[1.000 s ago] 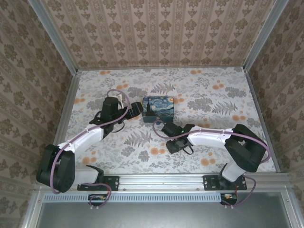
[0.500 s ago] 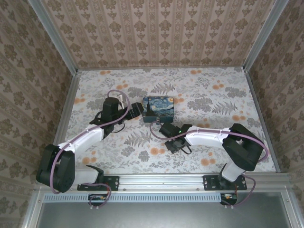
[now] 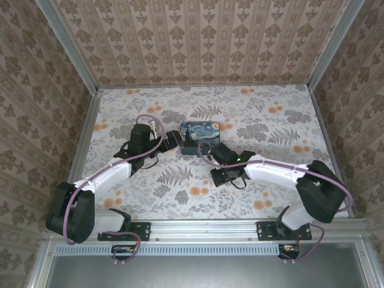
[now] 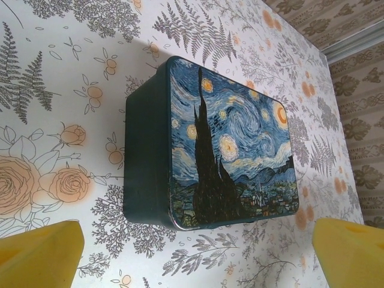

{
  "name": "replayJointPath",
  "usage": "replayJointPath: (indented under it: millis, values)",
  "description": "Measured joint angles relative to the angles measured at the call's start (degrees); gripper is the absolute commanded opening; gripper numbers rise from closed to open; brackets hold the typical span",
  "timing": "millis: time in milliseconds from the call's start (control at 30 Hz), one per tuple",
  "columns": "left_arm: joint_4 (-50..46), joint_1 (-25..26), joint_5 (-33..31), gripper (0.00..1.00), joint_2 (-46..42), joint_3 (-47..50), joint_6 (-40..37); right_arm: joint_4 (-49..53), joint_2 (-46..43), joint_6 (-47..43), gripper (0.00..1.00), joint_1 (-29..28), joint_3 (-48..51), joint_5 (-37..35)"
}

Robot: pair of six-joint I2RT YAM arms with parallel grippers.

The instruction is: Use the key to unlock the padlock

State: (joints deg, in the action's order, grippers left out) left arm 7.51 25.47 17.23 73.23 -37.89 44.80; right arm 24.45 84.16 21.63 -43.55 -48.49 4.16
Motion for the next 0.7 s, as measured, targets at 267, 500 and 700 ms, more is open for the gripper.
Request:
replayJointPath:
  millis: [267, 500, 700]
  values:
    - [4.1, 3.1, 1.6, 1.0, 0.1, 0.0, 5.2, -15.4, -12.1, 9.0, 0.0, 10.6, 4.2, 14.1]
    - [6.8, 5.0, 2.1, 1.0, 2.4, 0.0, 8.0, -21.8, -10.1, 12.7, 0.0, 11.8, 4.2, 16.5]
    - [14.8, 6.8, 3.1, 1.0, 6.2, 0.0, 15.3, -27.4, -7.9, 17.2, 0.0, 12.3, 3.9, 17.0]
